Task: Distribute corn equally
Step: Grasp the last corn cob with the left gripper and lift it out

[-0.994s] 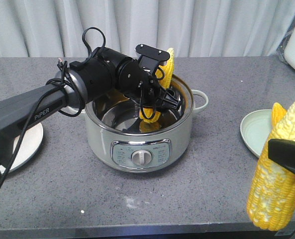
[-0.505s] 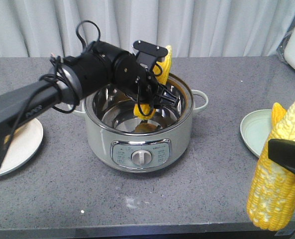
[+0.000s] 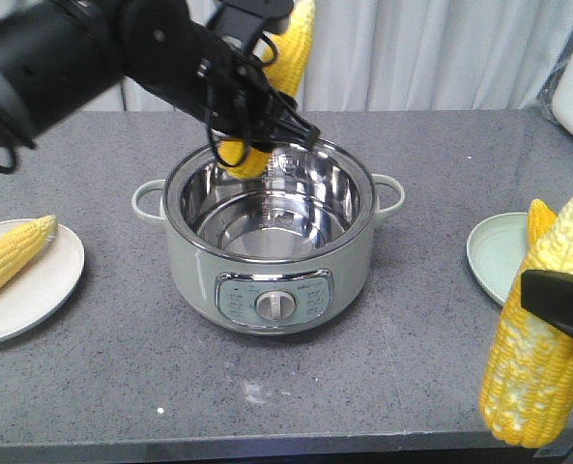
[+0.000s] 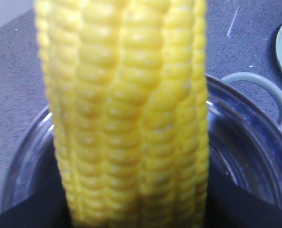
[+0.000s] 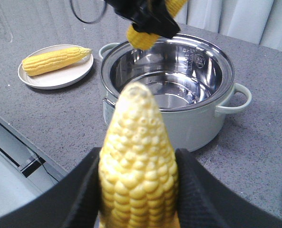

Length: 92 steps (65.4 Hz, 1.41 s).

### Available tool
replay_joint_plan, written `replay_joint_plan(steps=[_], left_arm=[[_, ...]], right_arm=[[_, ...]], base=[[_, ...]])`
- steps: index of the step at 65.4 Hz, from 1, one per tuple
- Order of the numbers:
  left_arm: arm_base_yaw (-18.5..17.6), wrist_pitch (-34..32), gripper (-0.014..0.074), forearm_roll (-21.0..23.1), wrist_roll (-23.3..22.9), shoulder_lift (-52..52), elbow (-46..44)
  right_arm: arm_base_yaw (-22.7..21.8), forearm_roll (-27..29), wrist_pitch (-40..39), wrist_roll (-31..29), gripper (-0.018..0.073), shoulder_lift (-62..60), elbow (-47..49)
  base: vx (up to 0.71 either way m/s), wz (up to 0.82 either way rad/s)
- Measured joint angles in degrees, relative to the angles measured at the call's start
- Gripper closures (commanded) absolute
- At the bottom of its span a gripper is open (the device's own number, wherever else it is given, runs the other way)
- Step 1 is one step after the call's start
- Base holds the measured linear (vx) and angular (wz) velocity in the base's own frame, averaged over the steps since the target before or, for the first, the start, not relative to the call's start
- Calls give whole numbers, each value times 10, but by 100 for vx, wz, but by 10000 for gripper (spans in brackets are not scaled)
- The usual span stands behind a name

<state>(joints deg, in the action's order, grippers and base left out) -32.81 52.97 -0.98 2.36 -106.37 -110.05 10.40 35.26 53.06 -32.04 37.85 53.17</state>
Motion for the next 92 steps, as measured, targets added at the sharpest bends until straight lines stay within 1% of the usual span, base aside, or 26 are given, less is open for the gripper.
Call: replay_joint_plan(steps=[12, 17, 26, 35, 42, 50, 63, 77, 92], left_arm=[[29, -8, 351, 10, 19, 78, 84], [44, -22, 351, 35, 38, 117, 129], [75, -46, 351, 95, 94, 189, 211], [98, -67, 351, 154, 148, 255, 288], [105, -86, 351, 173, 170, 306, 345], [107, -107, 351, 179, 176, 366, 407], [107, -116, 351, 181, 176, 458, 494], [107, -116, 351, 181, 176, 550, 567], [107, -116, 351, 181, 176, 628, 630]], right_arm=[[0, 0, 0, 0, 305, 0, 0], [0, 0, 0, 0, 305, 0, 0], [0, 0, 0, 0, 305, 0, 0], [0, 0, 0, 0, 305, 0, 0], [0, 0, 0, 0, 305, 0, 0], [0, 0, 0, 0, 305, 0, 0], [0, 0, 0, 0, 305, 0, 0], [0, 0, 0, 0, 305, 0, 0], [0, 0, 0, 0, 305, 0, 0]], base=[[0, 0], [0, 0], [0, 0], [0, 0], [0, 0], [0, 0], [0, 0], [0, 0], [0, 0]])
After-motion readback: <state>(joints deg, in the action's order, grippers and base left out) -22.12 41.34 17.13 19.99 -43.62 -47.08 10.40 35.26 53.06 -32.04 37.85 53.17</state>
